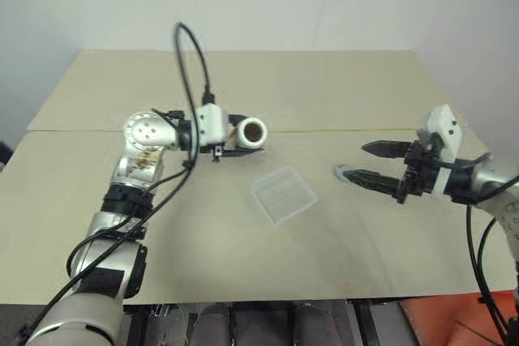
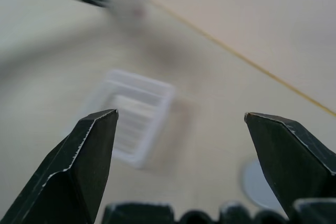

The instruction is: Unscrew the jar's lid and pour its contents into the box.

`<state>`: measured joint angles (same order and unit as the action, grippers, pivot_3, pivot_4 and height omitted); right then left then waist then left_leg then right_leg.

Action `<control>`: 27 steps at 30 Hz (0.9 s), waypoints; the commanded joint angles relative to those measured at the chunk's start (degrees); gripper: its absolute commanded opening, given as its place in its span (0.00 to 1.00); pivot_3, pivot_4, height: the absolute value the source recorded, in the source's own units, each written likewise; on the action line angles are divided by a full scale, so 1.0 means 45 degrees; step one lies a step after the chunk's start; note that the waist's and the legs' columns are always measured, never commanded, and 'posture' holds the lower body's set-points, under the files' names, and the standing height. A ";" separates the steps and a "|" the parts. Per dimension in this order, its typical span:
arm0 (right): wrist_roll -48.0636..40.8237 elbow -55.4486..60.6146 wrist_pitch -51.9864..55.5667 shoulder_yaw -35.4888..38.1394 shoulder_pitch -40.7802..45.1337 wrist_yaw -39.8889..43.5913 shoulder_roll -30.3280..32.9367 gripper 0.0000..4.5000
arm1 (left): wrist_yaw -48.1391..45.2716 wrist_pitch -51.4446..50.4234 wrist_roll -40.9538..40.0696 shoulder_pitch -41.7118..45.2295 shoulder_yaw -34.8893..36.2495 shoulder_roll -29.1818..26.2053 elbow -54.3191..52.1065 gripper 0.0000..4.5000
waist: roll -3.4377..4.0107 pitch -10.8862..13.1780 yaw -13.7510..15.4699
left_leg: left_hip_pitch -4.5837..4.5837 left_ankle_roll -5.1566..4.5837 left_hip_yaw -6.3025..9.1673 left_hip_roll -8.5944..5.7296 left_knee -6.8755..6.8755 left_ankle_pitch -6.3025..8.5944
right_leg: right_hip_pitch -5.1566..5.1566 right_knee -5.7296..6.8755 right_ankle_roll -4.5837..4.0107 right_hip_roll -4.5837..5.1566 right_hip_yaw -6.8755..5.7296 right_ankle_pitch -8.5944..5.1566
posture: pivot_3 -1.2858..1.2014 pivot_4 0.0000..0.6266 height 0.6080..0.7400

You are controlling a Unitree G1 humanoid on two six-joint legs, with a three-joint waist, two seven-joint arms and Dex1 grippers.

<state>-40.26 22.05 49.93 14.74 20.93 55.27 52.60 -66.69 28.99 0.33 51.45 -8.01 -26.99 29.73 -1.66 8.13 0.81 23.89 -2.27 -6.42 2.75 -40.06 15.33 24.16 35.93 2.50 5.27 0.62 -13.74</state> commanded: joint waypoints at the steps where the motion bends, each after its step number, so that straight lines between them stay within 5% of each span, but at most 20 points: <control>1: -0.1160 0.0319 0.0525 0.0159 0.0481 0.1019 0.0730 0.99 | 0.3774 0.4329 0.3612 0.1459 -0.0633 -0.0043 0.0754 0.45 | -0.0002 0.0001 0.0069 | 0.0008 -0.0001 0.0002 -0.0003 0.0000 0.0000 | -0.0001 -0.0003 0.0006 0.0001 0.0000 0.0005 | 0.52 0.24 1.00; 6: -0.0998 -0.0023 0.0492 -0.0373 0.0929 0.1162 0.1244 0.99 | 0.9461 0.7046 0.8973 0.2737 -0.1827 -0.0314 0.1296 0.45 | -0.0003 0.0001 0.0214 | 0.0034 -0.0026 -0.0005 -0.0006 -0.0027 0.0016 | 0.0001 0.0013 0.0028 0.0011 -0.0004 0.0018 | 0.52 0.24 1.00; 12: -0.1765 0.0029 0.1206 -0.0599 0.1628 0.1255 0.1423 0.99 | 1.6471 0.5313 1.6260 0.2789 -0.5119 -0.1114 -0.0769 0.45 | -0.0002 0.0001 0.0290 | 0.0046 -0.0025 -0.0009 0.0000 -0.0030 0.0015 | 0.0023 0.0037 0.0032 0.0006 -0.0007 0.0021 | 0.52 0.24 1.00; 19: -0.2477 -0.0031 0.1700 -0.0296 0.2231 0.0839 0.1244 0.99 | 1.9970 0.2597 1.8976 0.2616 -0.7424 -0.0646 -0.0523 0.45 | -0.0002 0.0001 0.0366 | 0.0082 -0.0035 -0.0012 0.0003 -0.0058 0.0021 | 0.0036 0.0038 0.0034 0.0014 -0.0023 0.0021 | 0.52 0.24 1.00; 27: -0.3042 0.0096 0.1798 -0.0005 0.2078 0.0495 0.1277 0.99 | 2.1185 0.2022 1.9159 0.2922 -0.8300 -0.0989 -0.0335 0.45 | -0.0002 0.0001 0.0331 | 0.0078 -0.0034 -0.0013 0.0007 -0.0059 0.0020 | 0.0039 0.0047 0.0034 0.0016 -0.0022 0.0021 | 0.52 0.24 1.00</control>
<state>-53.02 21.39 58.02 12.33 30.05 58.01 57.84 27.11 38.75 86.78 63.01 -45.16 -31.20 29.30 -1.67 8.13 2.29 24.23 -2.42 -6.48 2.78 -40.32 15.42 24.34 36.14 2.65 5.34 0.52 -13.65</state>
